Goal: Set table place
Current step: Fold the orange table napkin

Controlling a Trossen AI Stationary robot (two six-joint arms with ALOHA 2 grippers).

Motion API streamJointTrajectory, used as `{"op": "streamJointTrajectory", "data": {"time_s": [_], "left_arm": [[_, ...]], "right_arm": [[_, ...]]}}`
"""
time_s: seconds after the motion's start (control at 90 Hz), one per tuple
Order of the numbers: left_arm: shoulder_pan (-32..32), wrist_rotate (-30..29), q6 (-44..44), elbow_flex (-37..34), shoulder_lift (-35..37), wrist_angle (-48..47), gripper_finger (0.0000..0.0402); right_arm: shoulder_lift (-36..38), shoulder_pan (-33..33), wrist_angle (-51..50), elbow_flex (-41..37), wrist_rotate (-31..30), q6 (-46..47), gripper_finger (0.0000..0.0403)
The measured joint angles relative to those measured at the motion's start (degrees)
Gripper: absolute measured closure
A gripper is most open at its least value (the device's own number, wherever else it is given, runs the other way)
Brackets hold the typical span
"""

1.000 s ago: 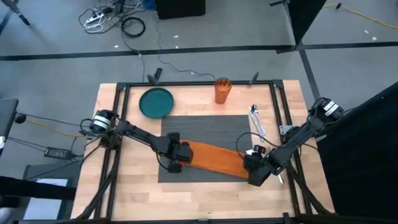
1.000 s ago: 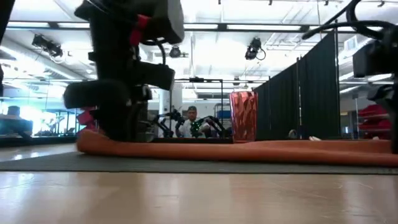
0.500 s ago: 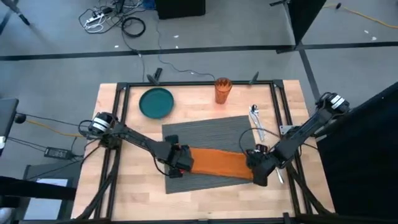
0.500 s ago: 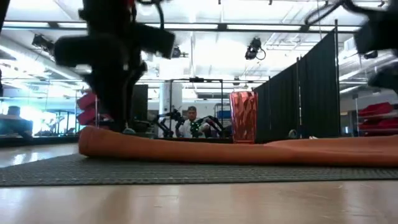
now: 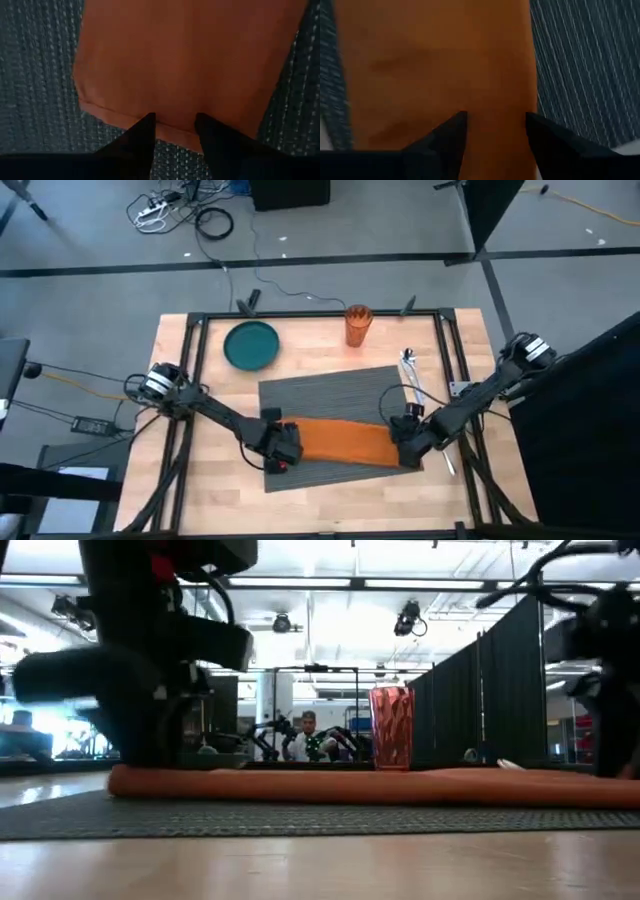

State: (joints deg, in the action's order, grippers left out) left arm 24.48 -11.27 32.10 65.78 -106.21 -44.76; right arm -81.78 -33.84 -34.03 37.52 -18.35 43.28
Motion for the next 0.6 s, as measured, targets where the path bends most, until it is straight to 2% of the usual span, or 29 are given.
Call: {"op": "streamJointTrajectory", "data": {"time_s": [0.089,0.222,0.344,0.5,0.6], "left_arm": [[1.9,0.9,2.9,0.0,0.0,0.8,0.027],[4.4,-1.5,5.5,-0.1,0.0,0.6,0.027],[4.9,-4.8,6.0,3.9,-0.4,-6.1,0.027],[5.0,-10.8,2.7,10.6,-0.1,-10.6,0.027],[4.7,-11.2,-2.1,11.6,0.1,-4.8,0.027]], "right_arm": [[0.0,2.0,-0.4,0.1,-0.1,-2.3,0.0229],[0.1,5.6,-0.6,0.1,0.1,-6.4,0.0229],[0.8,8.4,-1.7,1.4,2.6,-11.3,0.0231],[4.2,10.2,-1.8,5.2,6.8,-13.9,0.0233],[7.1,9.0,3.2,5.3,6.8,-13.6,0.0232]]}}
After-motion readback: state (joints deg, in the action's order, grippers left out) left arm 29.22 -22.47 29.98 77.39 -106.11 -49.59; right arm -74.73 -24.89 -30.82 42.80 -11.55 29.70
